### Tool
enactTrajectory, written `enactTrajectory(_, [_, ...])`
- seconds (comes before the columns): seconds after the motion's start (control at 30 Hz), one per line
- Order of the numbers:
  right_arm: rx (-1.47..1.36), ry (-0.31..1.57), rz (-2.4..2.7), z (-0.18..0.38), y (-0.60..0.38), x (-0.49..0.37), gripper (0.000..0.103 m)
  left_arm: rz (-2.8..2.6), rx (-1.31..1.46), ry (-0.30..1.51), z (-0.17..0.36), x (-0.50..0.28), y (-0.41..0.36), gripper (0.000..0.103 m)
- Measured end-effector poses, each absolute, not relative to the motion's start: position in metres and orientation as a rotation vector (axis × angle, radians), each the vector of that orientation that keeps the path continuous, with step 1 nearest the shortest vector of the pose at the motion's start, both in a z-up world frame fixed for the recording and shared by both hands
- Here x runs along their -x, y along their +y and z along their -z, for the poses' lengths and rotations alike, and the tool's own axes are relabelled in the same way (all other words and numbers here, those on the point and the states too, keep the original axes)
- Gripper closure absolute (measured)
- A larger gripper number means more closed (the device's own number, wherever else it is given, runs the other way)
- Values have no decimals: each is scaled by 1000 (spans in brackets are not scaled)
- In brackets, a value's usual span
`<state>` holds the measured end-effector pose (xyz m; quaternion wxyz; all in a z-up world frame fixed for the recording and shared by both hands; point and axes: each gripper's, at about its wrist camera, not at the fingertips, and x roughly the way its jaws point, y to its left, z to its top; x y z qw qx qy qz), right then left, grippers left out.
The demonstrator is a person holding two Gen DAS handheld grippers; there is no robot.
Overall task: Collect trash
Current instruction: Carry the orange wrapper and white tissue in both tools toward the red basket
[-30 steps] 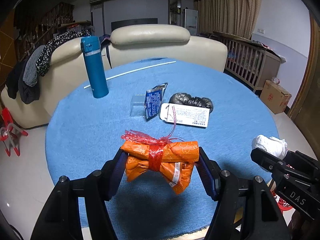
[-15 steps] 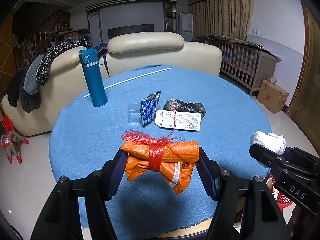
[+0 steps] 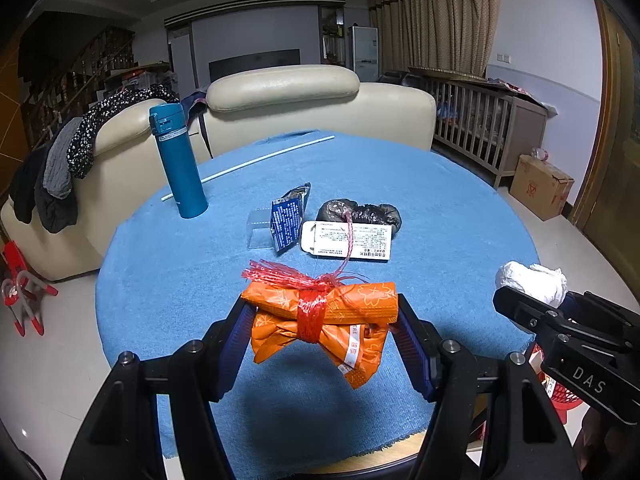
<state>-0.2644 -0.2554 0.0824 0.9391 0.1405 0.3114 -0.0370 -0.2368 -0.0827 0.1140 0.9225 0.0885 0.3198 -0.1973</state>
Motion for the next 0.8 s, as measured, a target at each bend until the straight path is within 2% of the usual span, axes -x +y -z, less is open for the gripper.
enactTrajectory(0.8, [-304,639,92,-75,-260,269,62,423,-198,657,-110,241,-90,34])
